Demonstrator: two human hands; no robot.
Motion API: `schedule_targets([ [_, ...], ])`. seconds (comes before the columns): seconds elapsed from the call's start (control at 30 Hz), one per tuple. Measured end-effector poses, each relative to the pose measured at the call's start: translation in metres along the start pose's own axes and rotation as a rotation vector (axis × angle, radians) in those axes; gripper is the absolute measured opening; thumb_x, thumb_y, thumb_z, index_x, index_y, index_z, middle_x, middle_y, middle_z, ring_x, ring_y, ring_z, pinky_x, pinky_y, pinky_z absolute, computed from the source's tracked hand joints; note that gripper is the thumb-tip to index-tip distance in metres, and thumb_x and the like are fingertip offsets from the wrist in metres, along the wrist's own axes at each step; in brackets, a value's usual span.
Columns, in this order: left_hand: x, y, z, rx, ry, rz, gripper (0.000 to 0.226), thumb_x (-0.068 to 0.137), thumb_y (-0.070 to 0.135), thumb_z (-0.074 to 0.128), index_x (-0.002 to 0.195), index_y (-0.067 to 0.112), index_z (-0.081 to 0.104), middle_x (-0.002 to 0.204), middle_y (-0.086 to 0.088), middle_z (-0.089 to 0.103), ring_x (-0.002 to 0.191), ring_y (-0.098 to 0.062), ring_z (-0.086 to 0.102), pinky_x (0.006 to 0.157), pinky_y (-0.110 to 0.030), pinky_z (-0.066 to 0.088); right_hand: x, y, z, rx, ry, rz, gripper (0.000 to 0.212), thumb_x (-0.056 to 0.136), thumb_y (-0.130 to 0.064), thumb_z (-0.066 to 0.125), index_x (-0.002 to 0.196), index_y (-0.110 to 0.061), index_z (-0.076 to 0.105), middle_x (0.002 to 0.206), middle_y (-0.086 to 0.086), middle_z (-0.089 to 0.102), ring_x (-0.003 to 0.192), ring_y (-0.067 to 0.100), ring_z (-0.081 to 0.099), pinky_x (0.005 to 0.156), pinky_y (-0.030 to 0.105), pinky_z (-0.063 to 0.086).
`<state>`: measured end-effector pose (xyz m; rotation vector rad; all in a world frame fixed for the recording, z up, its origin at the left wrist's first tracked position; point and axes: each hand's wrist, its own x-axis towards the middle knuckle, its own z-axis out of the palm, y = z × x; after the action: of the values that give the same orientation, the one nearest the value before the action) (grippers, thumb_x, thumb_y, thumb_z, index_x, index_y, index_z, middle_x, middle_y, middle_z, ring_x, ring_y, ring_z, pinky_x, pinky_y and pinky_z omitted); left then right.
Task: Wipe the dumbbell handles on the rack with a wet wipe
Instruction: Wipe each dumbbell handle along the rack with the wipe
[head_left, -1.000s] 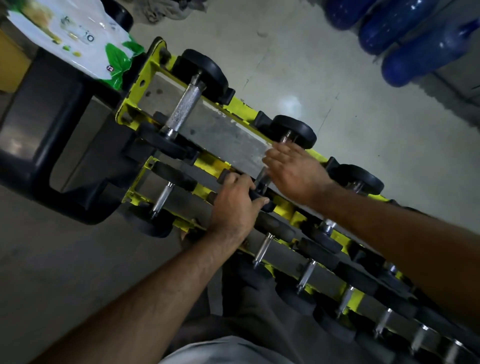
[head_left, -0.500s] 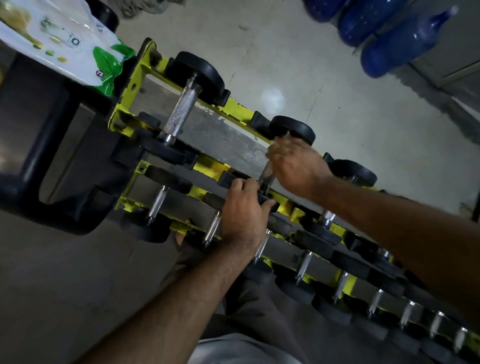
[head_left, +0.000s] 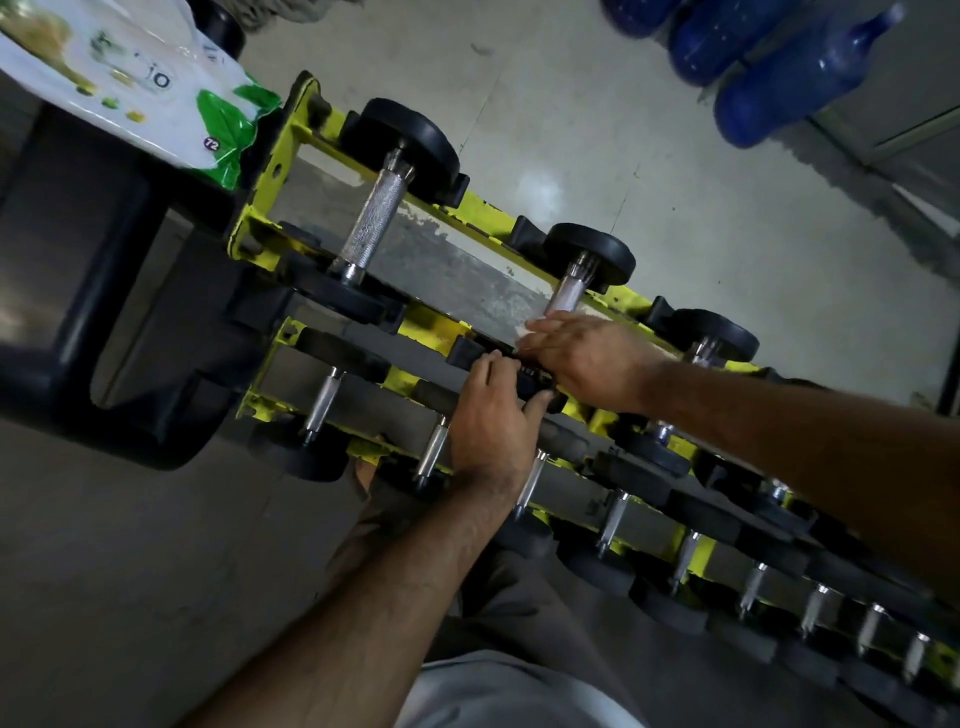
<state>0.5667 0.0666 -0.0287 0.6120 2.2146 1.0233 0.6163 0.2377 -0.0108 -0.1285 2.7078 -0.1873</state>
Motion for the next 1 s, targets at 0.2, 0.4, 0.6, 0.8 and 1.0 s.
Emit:
schedule_targets([
  [0.2,0.0,-0.001,0.001,0.002,0.007,0.006,0.045,0.085,0.034,0.075,0.119,0.009,0.06,0.136,-0.005,0.054,0.126,-0.021,0.052,0.097,-0.033,0.048,0.005,0.005,0.008,-0.077,0.038,0.135,0.039,0.088,-0.008,0.065,0.127,-0.009,0.067,0.133,0.011,0.066,0.131,0.027,0.056,0.117,0.043,0.03],
  [0.4,0.001,-0.002,0.002,0.011,0.025,0.023,0.049,0.085,0.042,0.073,0.12,0.01,0.059,0.133,-0.004,0.055,0.123,-0.021,0.054,0.096,-0.035,0.052,-0.004,0.022,0.004,0.004,0.062,0.036,0.041,0.095,-0.012,0.049,0.134,-0.016,0.062,0.142,0.004,0.059,0.137,0.023,0.05,0.119,0.045,0.034],
  [0.6,0.005,-0.002,-0.001,0.013,0.0,0.015,0.045,0.084,0.038,0.075,0.118,0.014,0.058,0.122,0.0,0.055,0.106,-0.016,0.057,0.075,-0.023,0.045,-0.019,-0.001,0.031,0.028,0.14,-0.091,0.042,0.094,-0.011,0.054,0.136,-0.01,0.06,0.141,0.01,0.059,0.136,0.028,0.052,0.114,0.048,0.04],
  [0.8,0.009,-0.004,-0.004,0.033,-0.006,0.02,0.041,0.085,0.041,0.074,0.113,0.016,0.058,0.117,0.004,0.054,0.094,-0.007,0.052,0.066,-0.018,0.039,-0.019,0.02,0.031,-0.024,0.244,0.147,0.056,0.096,-0.009,0.048,0.151,-0.012,0.039,0.156,0.012,0.04,0.148,0.028,0.034,0.121,0.049,0.027],
  [1.0,0.028,-0.028,-0.017,-0.138,-0.092,-0.009,0.034,0.082,0.038,0.078,0.108,0.021,0.062,0.112,0.007,0.059,0.098,-0.013,0.059,0.07,-0.023,0.047,-0.025,0.03,0.044,-0.041,0.246,0.068,0.054,0.101,-0.015,0.04,0.155,-0.015,0.032,0.16,0.01,0.034,0.151,0.028,0.027,0.124,0.049,0.02],
])
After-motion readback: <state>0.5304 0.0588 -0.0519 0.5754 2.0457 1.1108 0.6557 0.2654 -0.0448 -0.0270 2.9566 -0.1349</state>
